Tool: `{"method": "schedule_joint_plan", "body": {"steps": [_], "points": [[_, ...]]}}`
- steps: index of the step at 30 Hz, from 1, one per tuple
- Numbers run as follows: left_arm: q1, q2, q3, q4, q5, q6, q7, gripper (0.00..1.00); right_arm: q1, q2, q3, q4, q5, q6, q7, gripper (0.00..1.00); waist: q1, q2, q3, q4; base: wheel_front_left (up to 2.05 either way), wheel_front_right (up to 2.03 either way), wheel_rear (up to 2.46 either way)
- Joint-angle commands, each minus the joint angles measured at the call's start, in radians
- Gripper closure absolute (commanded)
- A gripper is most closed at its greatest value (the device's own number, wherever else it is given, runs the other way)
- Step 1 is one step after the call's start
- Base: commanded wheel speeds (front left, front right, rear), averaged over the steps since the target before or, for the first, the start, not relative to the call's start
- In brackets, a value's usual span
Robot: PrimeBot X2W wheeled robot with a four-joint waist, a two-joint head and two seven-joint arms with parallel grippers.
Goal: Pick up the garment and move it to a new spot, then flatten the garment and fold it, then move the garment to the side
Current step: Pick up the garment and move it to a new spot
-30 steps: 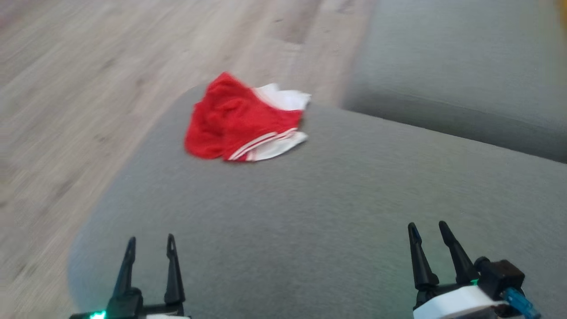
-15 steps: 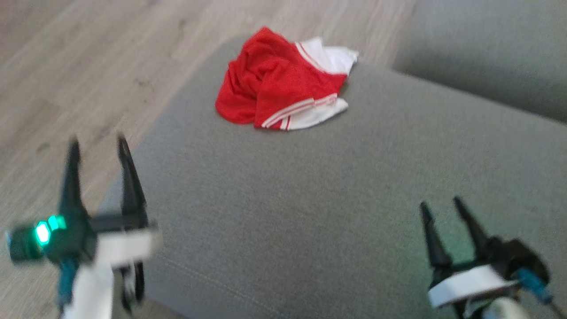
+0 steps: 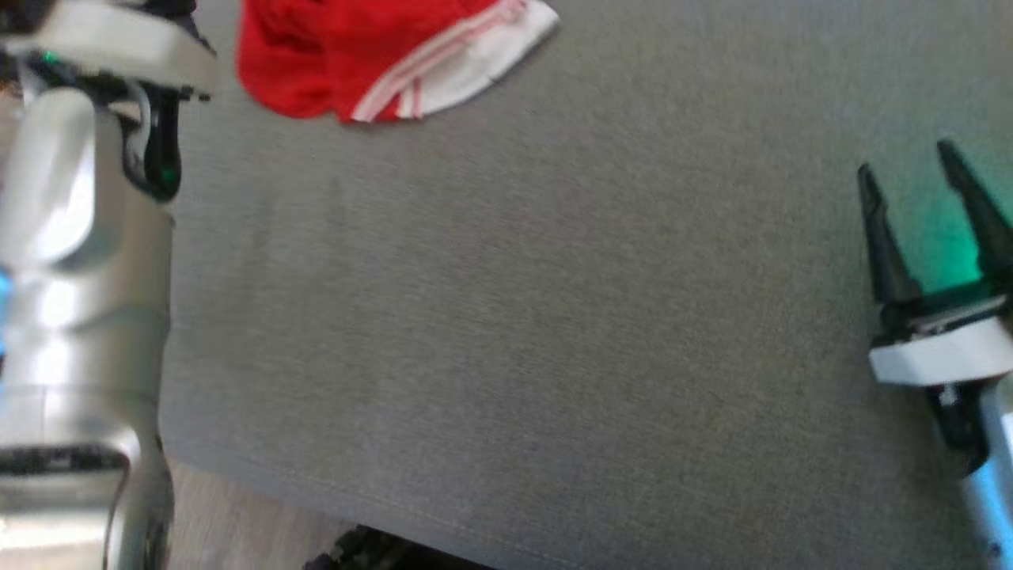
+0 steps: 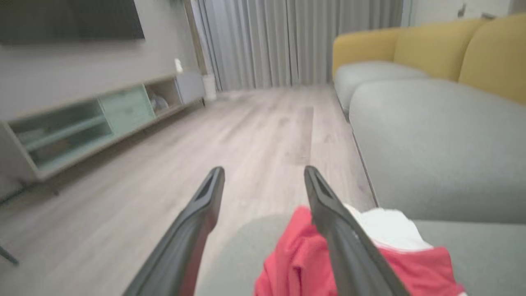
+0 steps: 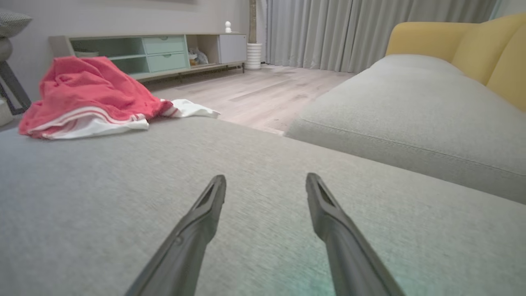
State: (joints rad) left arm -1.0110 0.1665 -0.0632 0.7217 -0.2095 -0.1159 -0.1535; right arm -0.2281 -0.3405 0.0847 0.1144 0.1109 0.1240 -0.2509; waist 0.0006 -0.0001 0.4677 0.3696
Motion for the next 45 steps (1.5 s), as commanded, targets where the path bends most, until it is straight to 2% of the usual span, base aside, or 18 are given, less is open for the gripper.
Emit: {"method": "schedule_joint_plan", "body": {"steps": [1, 7, 13, 14, 15, 16, 22, 25, 30, 31, 36, 40, 45], "points": [[-0.034, 0.051, 0.019, 0.022, -0.018, -0.006, 0.017, 0.00, -0.003, -0.023, 0.012, -0.039, -0.011, 0.007, -0.011, 0.00, -0.0006, 0.0001, 0.135, -0.080, 0.00, 0.00, 0.00], [-0.133, 0.039, -0.031, 0.290, -0.112, -0.014, 0.095, 0.00, -0.035, -0.045, -0.020, -0.078, -0.014, 0.007, -0.011, 0.00, -0.0006, 0.0001, 0.213, -0.116, 0.00, 0.00, 0.00], [-0.098, 0.004, -0.182, 0.346, -0.261, -0.014, 0.181, 0.00, -0.033, -0.038, -0.034, -0.089, -0.022, 0.007, -0.011, 0.00, -0.0006, 0.0001, 0.236, -0.120, 0.00, 0.00, 0.00], [-0.091, 0.009, -0.213, 0.335, -0.285, -0.015, 0.190, 0.07, -0.035, -0.034, -0.033, -0.089, -0.022, 0.007, -0.011, 0.00, -0.0006, 0.0001, 0.235, -0.120, 0.00, 0.00, 0.00], [-0.084, 0.020, -0.242, 0.321, -0.308, -0.015, 0.189, 0.79, -0.037, -0.030, -0.032, -0.088, -0.023, 0.007, -0.011, 0.00, -0.0006, 0.0001, 0.231, -0.121, 0.00, 0.00, 0.00], [-0.077, 0.033, -0.273, 0.304, -0.330, -0.015, 0.182, 1.00, -0.039, -0.026, -0.030, -0.086, -0.023, 0.007, -0.011, 0.00, -0.0006, 0.0001, 0.225, -0.122, 0.00, 0.00, 0.00], [-0.094, 0.141, -0.394, 0.237, -0.401, -0.015, 0.030, 1.00, -0.055, 0.018, -0.004, -0.059, -0.015, 0.007, -0.011, 0.00, -0.0006, 0.0001, 0.139, -0.143, 0.00, 0.00, 0.00], [-0.118, 0.177, -0.435, 0.217, -0.421, -0.015, -0.026, 1.00, -0.051, 0.058, 0.009, -0.038, -0.005, 0.007, -0.011, 0.00, -0.0006, 0.0001, 0.046, -0.166, 0.00, 0.00, 0.00], [-0.156, 0.221, -0.521, 0.162, -0.427, -0.015, -0.042, 1.00, -0.016, 0.135, 0.025, -0.011, 0.016, 0.007, -0.011, 0.00, -0.0006, 0.0001, -0.135, -0.225, 0.00, 0.00, 0.00], [-0.156, 0.221, -0.521, 0.162, -0.427, -0.015, -0.042, 1.00, -0.016, 0.135, 0.025, -0.011, 0.016, 0.007, -0.011, 0.00, -0.0006, 0.0001, -0.135, -0.225, 0.00, 0.00, 0.00], [-0.186, 0.237, -0.591, 0.039, -0.477, -0.015, -0.018, 1.00, 0.038, 0.194, 0.024, -0.004, 0.040, 0.007, -0.011, 0.00, -0.0006, 0.0001, -0.292, -0.297, 0.00, 0.00, 0.00], [-0.196, 0.238, -0.610, -0.059, -0.525, -0.015, 0.000, 1.00, 0.076, 0.229, 0.026, -0.009, 0.052, 0.007, -0.011, 0.00, -0.0006, 0.0001, -0.373, -0.360, 0.00, 0.00, 0.00], [-0.157, 0.197, -0.616, -0.146, -0.580, -0.015, 0.029, 1.00, 0.106, 0.254, 0.032, -0.018, 0.063, 0.007, -0.011, 0.00, -0.0006, 0.0001, -0.421, -0.448, 0.00, 0.00, 0.00]]}}
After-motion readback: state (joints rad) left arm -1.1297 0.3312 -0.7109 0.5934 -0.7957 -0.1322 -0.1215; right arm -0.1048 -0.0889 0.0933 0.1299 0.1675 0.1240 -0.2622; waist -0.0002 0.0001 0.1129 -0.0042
